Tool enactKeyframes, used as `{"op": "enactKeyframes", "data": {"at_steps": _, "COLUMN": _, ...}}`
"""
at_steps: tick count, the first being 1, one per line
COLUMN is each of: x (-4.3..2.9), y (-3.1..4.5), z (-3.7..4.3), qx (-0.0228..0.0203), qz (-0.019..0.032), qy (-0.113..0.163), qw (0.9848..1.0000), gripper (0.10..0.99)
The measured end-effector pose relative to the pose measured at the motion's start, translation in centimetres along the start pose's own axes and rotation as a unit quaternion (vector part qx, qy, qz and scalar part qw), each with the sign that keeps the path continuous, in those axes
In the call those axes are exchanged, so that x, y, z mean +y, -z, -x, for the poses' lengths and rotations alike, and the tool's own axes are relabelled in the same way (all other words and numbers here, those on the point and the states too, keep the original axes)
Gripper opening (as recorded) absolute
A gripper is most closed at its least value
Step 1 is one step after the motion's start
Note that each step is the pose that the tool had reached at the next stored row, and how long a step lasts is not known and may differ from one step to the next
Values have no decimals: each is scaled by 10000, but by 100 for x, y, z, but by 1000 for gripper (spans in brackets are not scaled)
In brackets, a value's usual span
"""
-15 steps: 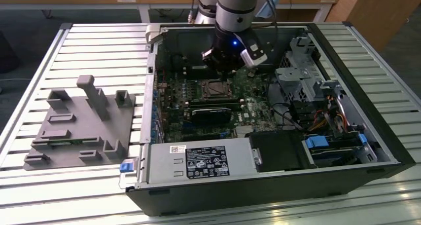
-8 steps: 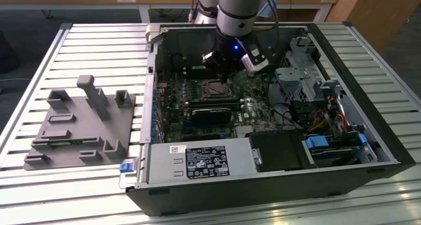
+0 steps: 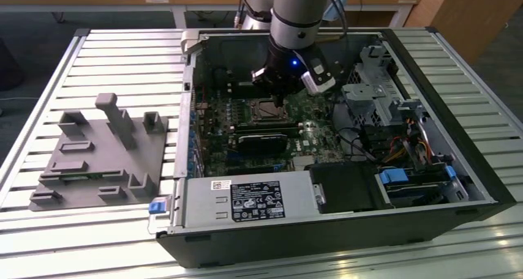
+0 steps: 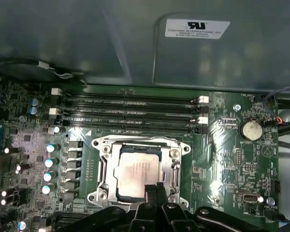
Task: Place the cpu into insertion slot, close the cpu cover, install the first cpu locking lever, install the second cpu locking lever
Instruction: 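Install the second cpu locking lever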
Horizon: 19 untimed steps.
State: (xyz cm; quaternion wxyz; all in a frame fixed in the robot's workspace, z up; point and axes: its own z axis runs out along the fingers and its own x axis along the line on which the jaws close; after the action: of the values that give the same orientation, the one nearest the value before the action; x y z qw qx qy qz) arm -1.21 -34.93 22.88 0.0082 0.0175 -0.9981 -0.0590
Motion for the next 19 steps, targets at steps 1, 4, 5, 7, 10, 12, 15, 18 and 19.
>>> {"op": "enactKeyframes", "data": {"at_steps": 1, "x": 0, "y": 7, "z": 0, "qx": 0, "qz": 2, "qy": 1, "qw": 10000, "gripper": 106}}
{"op": "enactKeyframes", "data": {"at_steps": 4, "x": -2, "y": 39, "z": 0, "qx": 0, "qz": 5, "qy": 2, "qw": 10000, "gripper": 106}}
{"op": "enactKeyframes", "data": {"at_steps": 5, "x": -11, "y": 40, "z": 0, "qx": 0, "qz": 5, "qy": 2, "qw": 10000, "gripper": 106}}
{"op": "enactKeyframes", "data": {"at_steps": 7, "x": -48, "y": 45, "z": -1, "qx": 3, "qz": 9, "qy": 1, "qw": 10000, "gripper": 106}}
{"op": "enactKeyframes", "data": {"at_steps": 10, "x": -139, "y": 55, "z": -4, "qx": 3, "qz": 18, "qy": 1, "qw": 10000, "gripper": 106}}
{"op": "enactKeyframes", "data": {"at_steps": 12, "x": -187, "y": 60, "z": -5, "qx": 10, "qz": 20, "qy": 0, "qw": 10000, "gripper": 106}}
{"op": "enactKeyframes", "data": {"at_steps": 15, "x": -232, "y": 66, "z": 0, "qx": 60, "qz": 63, "qy": -6, "qw": 10000, "gripper": 106}}
{"op": "enactKeyframes", "data": {"at_steps": 18, "x": -292, "y": 72, "z": -2, "qx": 71, "qz": 142, "qy": -5, "qw": 9999, "gripper": 106}}
{"op": "enactKeyframes", "data": {"at_steps": 19, "x": -314, "y": 74, "z": -3, "qx": 71, "qz": 148, "qy": -5, "qw": 9999, "gripper": 106}}
